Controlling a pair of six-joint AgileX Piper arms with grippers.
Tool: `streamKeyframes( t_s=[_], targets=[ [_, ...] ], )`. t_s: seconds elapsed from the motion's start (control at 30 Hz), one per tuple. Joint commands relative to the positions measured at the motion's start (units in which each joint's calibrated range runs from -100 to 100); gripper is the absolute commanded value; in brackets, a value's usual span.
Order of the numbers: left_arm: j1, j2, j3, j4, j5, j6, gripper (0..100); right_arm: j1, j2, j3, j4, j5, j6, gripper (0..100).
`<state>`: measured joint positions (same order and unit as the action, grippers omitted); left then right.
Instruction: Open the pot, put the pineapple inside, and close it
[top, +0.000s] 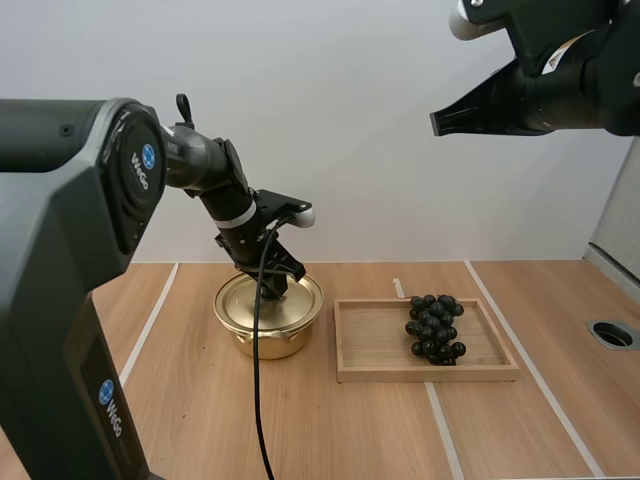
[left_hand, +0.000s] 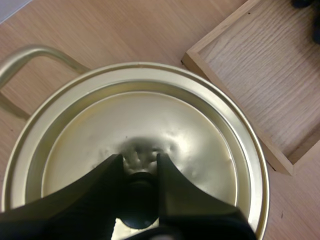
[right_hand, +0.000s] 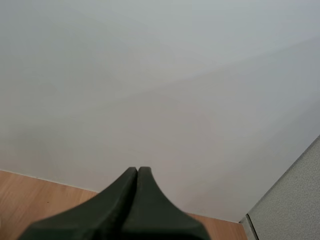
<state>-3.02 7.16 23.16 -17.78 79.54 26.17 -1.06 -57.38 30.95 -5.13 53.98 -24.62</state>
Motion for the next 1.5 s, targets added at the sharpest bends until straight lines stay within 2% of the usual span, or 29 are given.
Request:
streamKeyframes(
  t_s=[0.0, 0.17, 0.27, 0.47, 0.57, 0.63, 0.7, 0.83, 1.03, 1.23, 1.3, 1.47],
  targets=[
    [0.06, -0.43, 0.69, 1.2, 3.81, -0.76, 0, -0.28, -0.24, -0.08, -0.4, -1.15, 0.07, 0],
    [0.06, -0.43, 0.69, 1.34, 2.99, -0.84, 1, -0.28, -0.24, -0.08, -0.39, -0.99, 0.07, 0],
    [0.06, -0.43, 0.69, 1.34, 0.26, -0.84, 11, -0.28, -0.24, -0.08, 0.22, -0.99, 0.07, 0],
    [0.06, -0.3, 0.69, 1.34, -0.73, -0.56, 49, -0.28, -0.24, -0.08, 0.48, -0.99, 0.07, 0],
    [0.06, -0.3, 0.69, 1.34, -1.07, -0.33, 71, -0.28, -0.24, -0.08, 0.48, -0.99, 0.07, 0],
    [0.06, -0.3, 0.69, 1.34, -1.6, -0.33, 83, -0.28, -0.24, -0.08, 0.48, -0.99, 0.07, 0],
    [0.06, -0.3, 0.54, 1.34, -1.57, -0.33, 89, -0.28, -0.24, -0.08, 0.48, -0.99, 0.07, 0],
    [0.06, -1.09, 0.44, 1.12, -2.35, -2.21, 93, -0.28, -0.24, -0.08, 0.48, -0.99, 0.07, 0],
    [0.06, -6.67, -0.05, 0.16, -7.6, -2.02, 93, -0.28, -0.24, -0.08, 0.48, -0.99, 0.07, 0],
    [0.06, -15.77, -8.22, -0.36, -9.56, -2.79, 93, -0.28, -0.24, 0.05, 1.43, -1.16, 0.07, 0],
    [0.06, -19.0, -11.62, 0.01, -12.22, -5.85, 93, -0.28, -0.24, 0.05, 1.77, -1.16, 0.07, 0],
    [0.06, -29.39, -20.47, 6.43, -13.29, -15.16, 93, -0.28, -0.24, 0.05, 1.77, -1.19, 0.07, 0]
  ],
)
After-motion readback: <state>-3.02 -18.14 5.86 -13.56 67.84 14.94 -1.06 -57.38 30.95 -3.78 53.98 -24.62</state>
